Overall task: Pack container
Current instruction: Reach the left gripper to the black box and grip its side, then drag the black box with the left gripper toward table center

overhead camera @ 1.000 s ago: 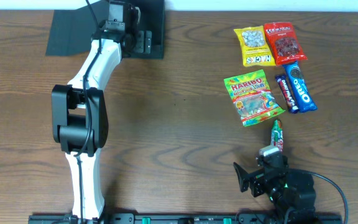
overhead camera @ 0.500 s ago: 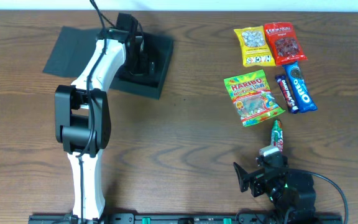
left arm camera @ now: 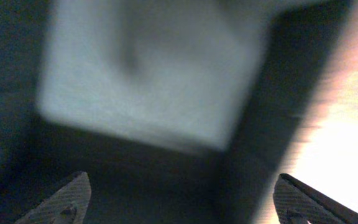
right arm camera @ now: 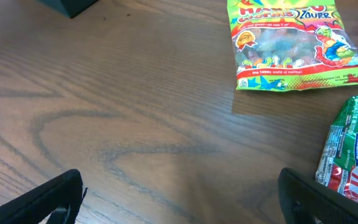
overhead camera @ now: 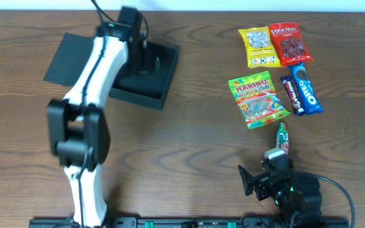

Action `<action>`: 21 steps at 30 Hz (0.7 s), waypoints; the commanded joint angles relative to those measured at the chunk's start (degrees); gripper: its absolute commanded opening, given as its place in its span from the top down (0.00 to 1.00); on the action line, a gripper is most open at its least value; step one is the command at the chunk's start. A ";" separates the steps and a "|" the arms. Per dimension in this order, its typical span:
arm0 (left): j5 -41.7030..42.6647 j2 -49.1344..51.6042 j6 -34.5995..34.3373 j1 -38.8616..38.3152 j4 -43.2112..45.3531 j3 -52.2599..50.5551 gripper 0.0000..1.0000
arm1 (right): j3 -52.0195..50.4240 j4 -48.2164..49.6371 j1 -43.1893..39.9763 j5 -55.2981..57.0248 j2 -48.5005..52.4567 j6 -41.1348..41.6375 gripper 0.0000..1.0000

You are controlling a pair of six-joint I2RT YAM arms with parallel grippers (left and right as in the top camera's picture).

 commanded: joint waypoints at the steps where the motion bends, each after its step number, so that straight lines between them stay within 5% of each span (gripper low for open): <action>1: 5.92 -7.72 -2.25 0.13 -0.07 2.60 0.05 | -0.28 -0.07 0.44 0.09 -0.31 -0.87 0.01; 9: 6.38 -9.35 -4.68 0.02 0.44 2.56 0.05 | -0.28 -0.07 0.44 0.09 -0.31 -0.87 0.01; 13: -8.90 -9.33 -25.38 0.02 -8.79 2.47 0.05 | -0.28 -0.07 0.44 0.09 -0.31 -0.87 0.01; 21: -15.10 -9.14 -41.09 0.02 -10.82 -3.78 0.05 | -0.28 -0.07 0.44 0.09 -0.31 -0.87 0.01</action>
